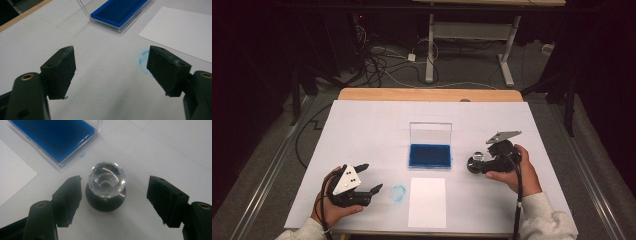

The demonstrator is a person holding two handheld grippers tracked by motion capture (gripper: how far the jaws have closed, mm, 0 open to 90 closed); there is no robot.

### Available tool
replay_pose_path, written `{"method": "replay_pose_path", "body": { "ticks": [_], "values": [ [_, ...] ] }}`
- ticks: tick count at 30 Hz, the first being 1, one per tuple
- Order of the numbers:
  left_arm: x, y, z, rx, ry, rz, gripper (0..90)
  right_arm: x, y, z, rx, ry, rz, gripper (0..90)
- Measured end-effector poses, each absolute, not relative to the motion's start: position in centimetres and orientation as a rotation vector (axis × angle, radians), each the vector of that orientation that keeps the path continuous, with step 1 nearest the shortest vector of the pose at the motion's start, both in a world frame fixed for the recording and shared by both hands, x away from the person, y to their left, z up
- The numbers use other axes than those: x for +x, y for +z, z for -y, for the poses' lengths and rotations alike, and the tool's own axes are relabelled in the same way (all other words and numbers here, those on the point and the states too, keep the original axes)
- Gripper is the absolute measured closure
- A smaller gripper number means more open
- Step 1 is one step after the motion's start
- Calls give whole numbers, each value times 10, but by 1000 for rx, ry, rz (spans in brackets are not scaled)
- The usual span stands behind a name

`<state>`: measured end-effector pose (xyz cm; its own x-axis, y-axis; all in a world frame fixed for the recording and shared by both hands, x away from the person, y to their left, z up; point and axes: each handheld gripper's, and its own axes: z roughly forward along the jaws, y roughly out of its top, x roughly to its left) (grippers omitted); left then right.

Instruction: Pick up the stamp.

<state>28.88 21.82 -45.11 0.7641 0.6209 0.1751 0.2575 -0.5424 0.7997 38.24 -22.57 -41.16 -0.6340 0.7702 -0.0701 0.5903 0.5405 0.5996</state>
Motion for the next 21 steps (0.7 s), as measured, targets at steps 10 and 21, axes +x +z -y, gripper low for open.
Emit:
{"method": "replay_pose_path", "body": {
  "ticks": [10, 21],
  "values": [
    [289, -452, -217, 2150, 560, -646, 223, 391, -415, 219, 1107, 753, -2490, 358],
    [290, -453, -217, 2161, 556, -641, 223, 395, -415, 215, 1073, 723, -2529, 472]
  ]
}}
